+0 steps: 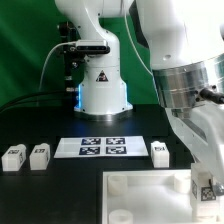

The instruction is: Assemble one leg

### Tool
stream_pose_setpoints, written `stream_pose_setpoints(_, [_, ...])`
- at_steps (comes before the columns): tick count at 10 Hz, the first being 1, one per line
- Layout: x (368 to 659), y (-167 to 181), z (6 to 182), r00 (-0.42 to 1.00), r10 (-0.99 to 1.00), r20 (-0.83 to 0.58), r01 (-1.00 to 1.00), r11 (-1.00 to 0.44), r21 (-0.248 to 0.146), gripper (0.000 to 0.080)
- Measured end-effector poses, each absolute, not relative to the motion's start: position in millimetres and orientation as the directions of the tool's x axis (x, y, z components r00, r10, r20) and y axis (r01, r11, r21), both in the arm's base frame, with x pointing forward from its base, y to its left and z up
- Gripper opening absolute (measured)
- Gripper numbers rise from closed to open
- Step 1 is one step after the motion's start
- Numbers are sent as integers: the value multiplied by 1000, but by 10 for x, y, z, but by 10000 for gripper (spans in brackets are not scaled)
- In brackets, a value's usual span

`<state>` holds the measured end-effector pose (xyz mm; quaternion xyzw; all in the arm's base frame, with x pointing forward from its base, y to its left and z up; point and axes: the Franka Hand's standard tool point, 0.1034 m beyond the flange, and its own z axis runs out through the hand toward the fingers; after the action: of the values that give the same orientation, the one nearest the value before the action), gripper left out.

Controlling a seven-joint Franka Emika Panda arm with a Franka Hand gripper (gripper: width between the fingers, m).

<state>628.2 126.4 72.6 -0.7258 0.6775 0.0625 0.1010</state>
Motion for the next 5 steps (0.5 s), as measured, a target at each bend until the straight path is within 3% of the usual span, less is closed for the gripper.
stream_pose_setpoints(1, [6279, 1264, 722, 135, -966, -223, -990, -121, -74, 479])
stream_pose_setpoints(2, [6269, 1265, 725, 295, -933, -204, -955, -282, -92, 611])
stream_pose_setpoints(5, [6276, 1305, 853, 704, -703, -104, -710, -692, -129, 647])
